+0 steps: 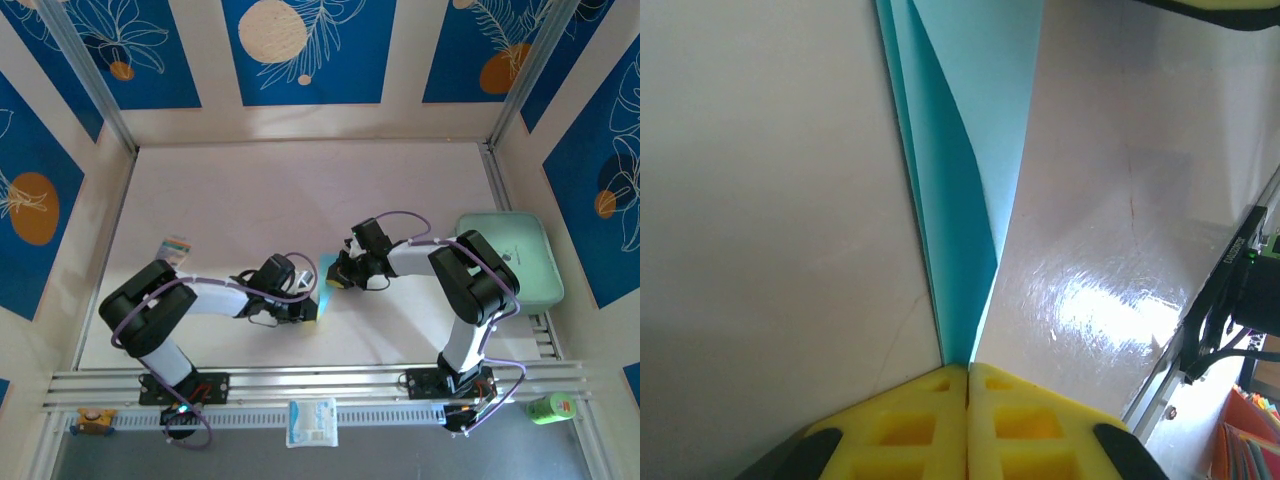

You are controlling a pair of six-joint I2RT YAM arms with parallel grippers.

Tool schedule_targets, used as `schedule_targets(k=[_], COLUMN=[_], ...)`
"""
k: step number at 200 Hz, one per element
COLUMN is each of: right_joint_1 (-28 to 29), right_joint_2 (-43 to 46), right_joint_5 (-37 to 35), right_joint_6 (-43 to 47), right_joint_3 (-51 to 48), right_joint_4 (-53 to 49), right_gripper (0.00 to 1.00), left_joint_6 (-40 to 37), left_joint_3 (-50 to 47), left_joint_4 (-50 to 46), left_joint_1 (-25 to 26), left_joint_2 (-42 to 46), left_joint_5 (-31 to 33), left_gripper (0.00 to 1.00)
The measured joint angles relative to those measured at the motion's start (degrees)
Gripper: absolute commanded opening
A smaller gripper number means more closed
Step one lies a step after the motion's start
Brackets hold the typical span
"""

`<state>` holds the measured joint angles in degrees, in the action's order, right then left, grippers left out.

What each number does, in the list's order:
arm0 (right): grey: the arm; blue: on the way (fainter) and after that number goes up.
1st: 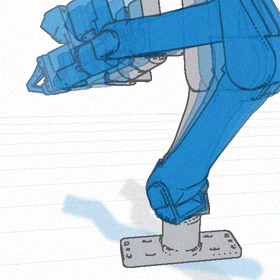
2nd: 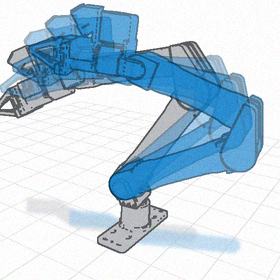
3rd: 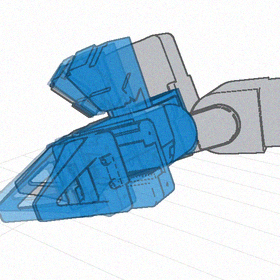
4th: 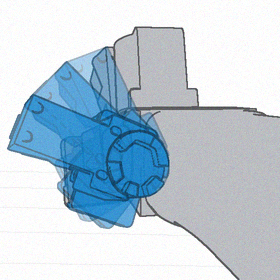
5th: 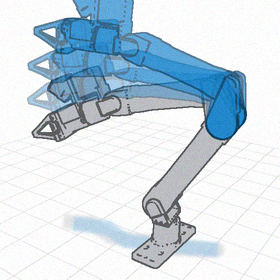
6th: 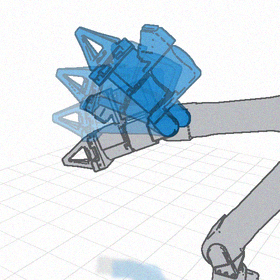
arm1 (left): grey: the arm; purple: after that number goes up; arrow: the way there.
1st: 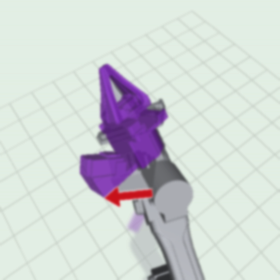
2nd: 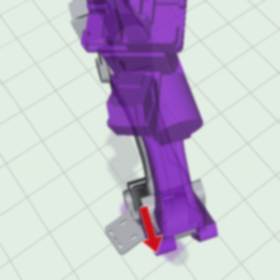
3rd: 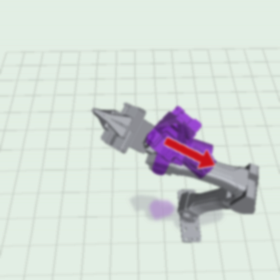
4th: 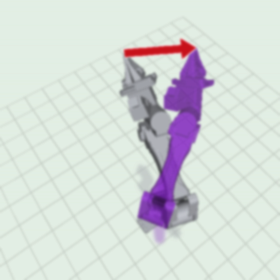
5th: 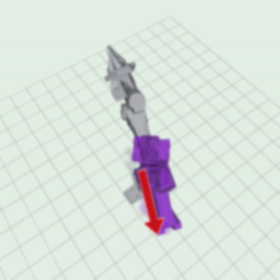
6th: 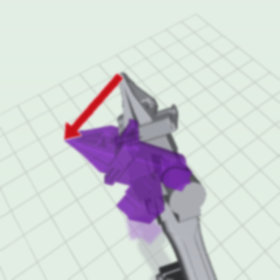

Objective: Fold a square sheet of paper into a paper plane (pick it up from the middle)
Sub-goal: Fold the wing for the fifth time at the center of the table.

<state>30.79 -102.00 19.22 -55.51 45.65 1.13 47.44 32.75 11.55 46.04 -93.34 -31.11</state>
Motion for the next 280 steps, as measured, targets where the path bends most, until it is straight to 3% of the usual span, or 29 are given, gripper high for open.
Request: schedule_targets(k=[55,112,181,280], right_joint_1=[0.2,0.2,0.3,0.3], right_joint_2=[0.2,0.2,0.2,0.2], right_joint_5=[-0.4,-0.6,-0.6,-0.6], right_joint_6=[0.0,0.0,0.0,0.0], right_joint_3=[0.0,0.0,0.0,0.0], right_joint_4=[-0.1,-0.1,-0.1,-0.1], right_gripper=[0.07,0.07,0.08,0.07], left_joint_6=[0.2,0.2,0.2,-1.6], left_joint_3=[-3.5,-1.9,11.8,12.7], left_joint_4=[-2.4,-6.5,-2.6,-3.0], left_joint_1=[0.6,0.8,0.7,0.6], left_joint_2=[4.8,12.5,-2.6,-8.5], left_joint_5=[-1.0,0.4,-1.5,0.5], left_gripper=[0.16,0.1,0.06,0.06])
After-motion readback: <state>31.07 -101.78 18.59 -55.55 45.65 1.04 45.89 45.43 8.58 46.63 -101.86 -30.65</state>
